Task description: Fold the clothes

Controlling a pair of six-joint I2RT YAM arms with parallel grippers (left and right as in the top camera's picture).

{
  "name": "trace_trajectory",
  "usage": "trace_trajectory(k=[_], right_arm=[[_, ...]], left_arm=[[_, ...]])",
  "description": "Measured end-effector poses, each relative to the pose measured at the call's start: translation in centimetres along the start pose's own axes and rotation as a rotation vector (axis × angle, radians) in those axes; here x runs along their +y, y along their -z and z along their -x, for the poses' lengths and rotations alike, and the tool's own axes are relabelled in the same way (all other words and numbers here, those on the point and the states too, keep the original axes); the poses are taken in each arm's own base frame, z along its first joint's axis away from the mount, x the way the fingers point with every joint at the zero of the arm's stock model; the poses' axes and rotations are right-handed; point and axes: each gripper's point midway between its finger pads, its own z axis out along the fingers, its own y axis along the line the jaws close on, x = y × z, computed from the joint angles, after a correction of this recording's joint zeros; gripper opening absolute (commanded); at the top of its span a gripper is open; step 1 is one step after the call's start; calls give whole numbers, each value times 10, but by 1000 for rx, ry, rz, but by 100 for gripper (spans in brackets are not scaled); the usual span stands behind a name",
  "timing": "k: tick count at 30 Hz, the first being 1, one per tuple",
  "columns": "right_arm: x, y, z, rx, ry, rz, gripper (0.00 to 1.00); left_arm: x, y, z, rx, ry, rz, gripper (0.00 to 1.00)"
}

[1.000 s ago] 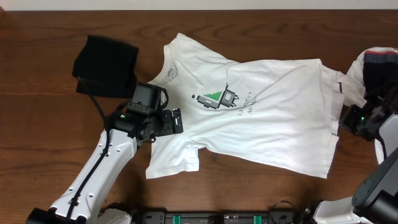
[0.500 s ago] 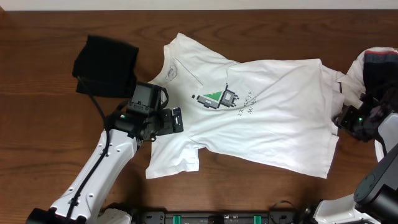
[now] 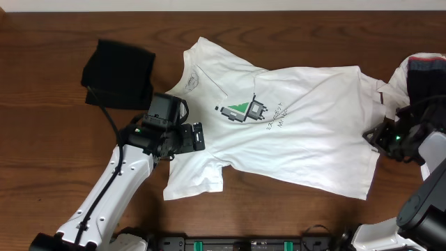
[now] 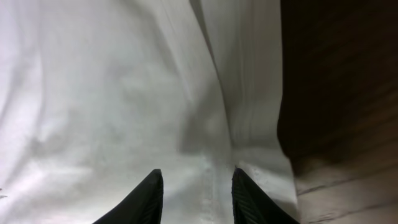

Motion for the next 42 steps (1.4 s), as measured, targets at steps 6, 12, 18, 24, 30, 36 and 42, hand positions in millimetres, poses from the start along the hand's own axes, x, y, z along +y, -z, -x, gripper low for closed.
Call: trace_trajectory(k=[6, 12, 18, 24, 30, 36, 42], right_arm=[[-2, -6, -8, 8, -12, 5, 33], [-2, -6, -7, 4, -14, 5, 38], [-7, -5, -9, 8, -26, -12, 44], [-12, -4, -11, 16, -36, -38, 44], [-14, -4, -11, 15, -35, -49, 36], [-11, -4, -7, 2, -29, -28, 34], [-7, -5, -8, 2, -28, -4, 34]], left_arm=[[0, 0, -1, 4, 1, 2, 98], [1, 0, -1, 5, 1, 2, 98], [1, 0, -3, 12, 2, 6, 98], [2, 0, -3, 14, 2, 6, 98], [2, 0, -3, 14, 2, 7, 98], [2, 0, -3, 14, 2, 7, 98], [2, 0, -3, 14, 2, 7, 98]])
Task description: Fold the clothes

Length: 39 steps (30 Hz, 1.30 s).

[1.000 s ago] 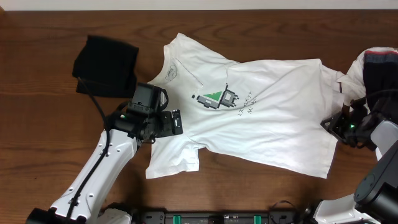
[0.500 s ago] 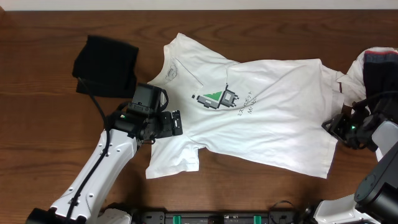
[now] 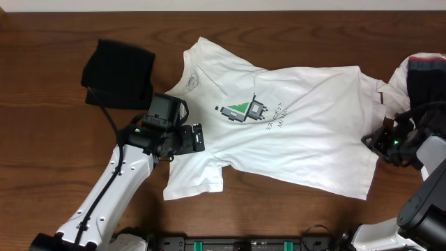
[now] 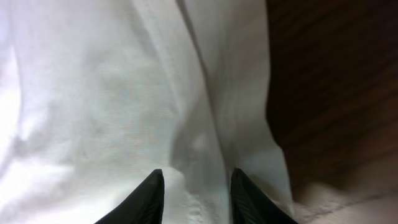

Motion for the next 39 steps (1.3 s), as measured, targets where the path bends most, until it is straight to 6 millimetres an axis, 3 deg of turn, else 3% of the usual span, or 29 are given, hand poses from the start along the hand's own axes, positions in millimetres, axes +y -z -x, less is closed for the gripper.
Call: trace_trajectory(k=[13, 17, 19, 23, 32, 36, 39], right_arm=[[24, 2, 6, -25, 54, 139, 33], [26, 2, 6, -28, 66, 148, 17], [26, 2, 6, -29, 72, 151, 15], [26, 2, 6, -27, 70, 148, 25], [17, -1, 3, -26, 72, 107, 25], [16, -3, 5, -39, 79, 105, 20], [15, -5, 5, -53, 85, 103, 7]], left_arm=[[0, 0, 0, 1, 0, 0, 98], [0, 0, 0, 1, 0, 1, 98], [0, 0, 0, 1, 0, 1, 98], [0, 0, 0, 1, 0, 1, 98], [0, 0, 0, 1, 0, 1, 98], [0, 0, 0, 1, 0, 1, 98], [0, 0, 0, 1, 0, 1, 98]])
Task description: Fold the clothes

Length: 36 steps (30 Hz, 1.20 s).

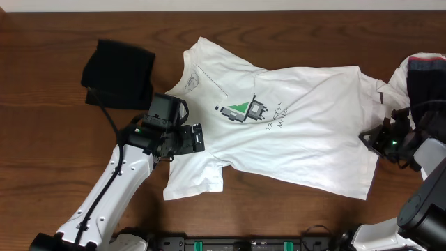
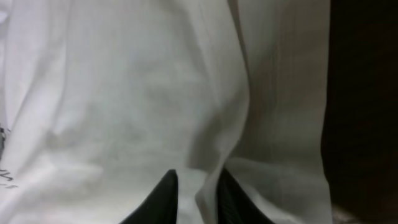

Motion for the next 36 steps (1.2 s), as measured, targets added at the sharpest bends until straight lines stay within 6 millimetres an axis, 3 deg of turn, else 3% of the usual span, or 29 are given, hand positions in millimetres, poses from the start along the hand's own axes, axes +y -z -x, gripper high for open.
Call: trace_trajectory(k=[2, 9, 17, 23, 27, 30, 31, 36], right_arm=[[-1, -1, -3, 3, -7, -2, 1], [-2, -2, -4, 5, -15, -4, 1], [-2, -2, -4, 4, -14, -8, 1], [-2, -2, -3, 1, -16, -8, 1], [-3, -2, -2, -1, -19, -10, 1], [-3, -2, -2, -1, -19, -12, 1], [-3, -2, -2, -1, -20, -13, 1], [-3, -2, -2, -2, -21, -14, 1]], left_arm=[[0, 0, 0, 0, 0, 0, 98], [-1, 0, 3, -12, -3, -5, 98], [-18, 4, 42, -173, -30, -67, 98], [-17, 5, 84, -349, -51, -22, 98], [-17, -9, 109, -423, -111, 11, 98], [-12, -31, 110, -397, -139, 45, 99], [-8, -40, 106, -371, -145, 59, 97], [12, -82, 81, -225, -158, 132, 61]])
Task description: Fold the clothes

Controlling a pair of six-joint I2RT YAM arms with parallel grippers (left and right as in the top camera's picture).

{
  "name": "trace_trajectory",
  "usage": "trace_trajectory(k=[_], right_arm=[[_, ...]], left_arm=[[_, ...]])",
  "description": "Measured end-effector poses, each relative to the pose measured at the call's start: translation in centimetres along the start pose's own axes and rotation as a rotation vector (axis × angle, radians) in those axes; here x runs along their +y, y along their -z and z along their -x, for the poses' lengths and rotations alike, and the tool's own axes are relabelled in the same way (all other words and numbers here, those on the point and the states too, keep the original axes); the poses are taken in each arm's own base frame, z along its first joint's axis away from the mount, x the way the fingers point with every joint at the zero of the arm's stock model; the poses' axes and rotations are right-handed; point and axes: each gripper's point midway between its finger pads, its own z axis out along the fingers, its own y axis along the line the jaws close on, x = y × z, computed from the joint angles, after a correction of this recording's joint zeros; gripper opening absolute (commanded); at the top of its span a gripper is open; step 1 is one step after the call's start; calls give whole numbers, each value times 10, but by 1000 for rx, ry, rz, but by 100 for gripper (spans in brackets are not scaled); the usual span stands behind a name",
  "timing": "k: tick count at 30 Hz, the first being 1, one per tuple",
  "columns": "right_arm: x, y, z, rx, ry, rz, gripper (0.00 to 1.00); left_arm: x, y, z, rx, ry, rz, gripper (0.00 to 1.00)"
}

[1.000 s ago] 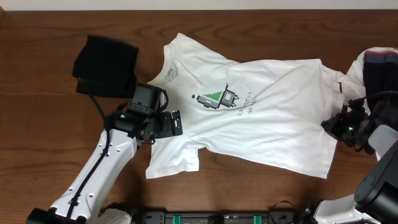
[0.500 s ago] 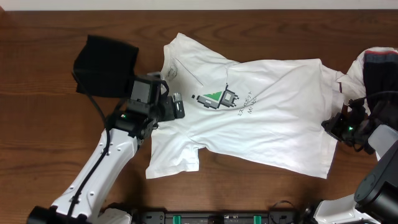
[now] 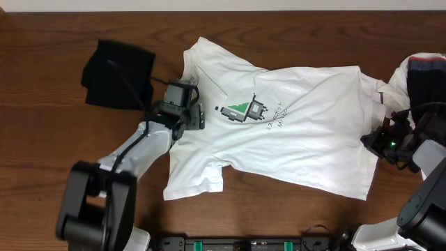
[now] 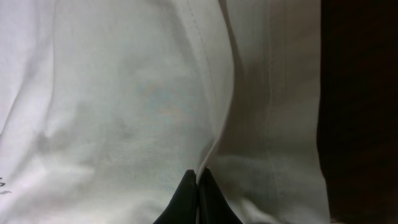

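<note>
A white T-shirt (image 3: 306,150) with a green and black print lies spread flat on the brown wooden table (image 3: 42,167), collar to the upper left. My left gripper (image 3: 197,115) sits on the shirt just below the collar; its jaws are too small to read from overhead. My right gripper (image 3: 371,141) is at the shirt's right edge. In the right wrist view the right gripper (image 4: 198,177) is shut, pinching a raised ridge of the white T-shirt (image 4: 124,93) next to the hem.
A folded black cloth (image 3: 118,73) lies at the upper left, close behind my left arm. A heap of white and dark clothes (image 3: 418,70) sits at the right edge, just beyond my right gripper. Bare wood shows along the front and left.
My left arm has swung from the shirt's lower left sleeve up to just below the collar. The right gripper's fingers, narrowly apart before, are now pressed together on a fold of shirt fabric.
My right gripper stood open over the shirt's right hem at the first two moments, shifting slightly. Then its fingers were narrowed around a fabric ridge, and now they are shut on it. My left arm stayed still by the lower sleeve, and now sits near the collar.
</note>
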Motion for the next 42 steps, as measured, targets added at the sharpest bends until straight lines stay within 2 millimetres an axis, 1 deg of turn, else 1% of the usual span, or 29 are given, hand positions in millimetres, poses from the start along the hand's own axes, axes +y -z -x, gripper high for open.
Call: trace_trajectory(k=[3, 7, 9, 14, 16, 22, 25, 29, 33, 37, 38, 40, 41, 42], right_arm=[[0, 0, 0, 0, 0, 0, 1], [0, 0, 0, -1, 0, 0, 2], [0, 0, 0, -1, 0, 0, 2], [0, 0, 1, -3, 1, 0, 2], [0, 0, 1, -3, 2, 0, 2], [0, 0, 1, -3, 2, 0, 2], [0, 0, 1, -4, 2, 0, 2], [0, 0, 1, -4, 2, -1, 3], [0, 0, 1, -3, 1, -1, 4], [0, 0, 1, -4, 1, -1, 4], [0, 0, 1, -4, 0, -1, 3], [0, 0, 1, -4, -1, -1, 4], [0, 0, 1, -4, -2, -1, 4], [0, 0, 1, -4, -2, -1, 4]], left_arm=[[5, -10, -12, 46, -9, 21, 53], [11, -13, -25, 100, -8, 41, 43], [13, -12, -32, 130, -4, 50, 42], [20, -8, -56, 224, 45, 83, 42], [20, -6, -60, 245, 67, 87, 41], [12, 2, -73, 319, 128, 41, 41], [5, 6, -80, 365, 181, 8, 37], [-5, 14, -95, 448, 239, -43, 31], [-13, 23, -111, 533, 281, -75, 31], [-15, 30, -119, 580, 303, -81, 33], [-15, 31, -120, 582, 305, -83, 36], [-16, 35, -116, 572, 311, -94, 38], [-15, 38, -110, 553, 314, -98, 39], [-14, 40, -103, 529, 315, -98, 42]])
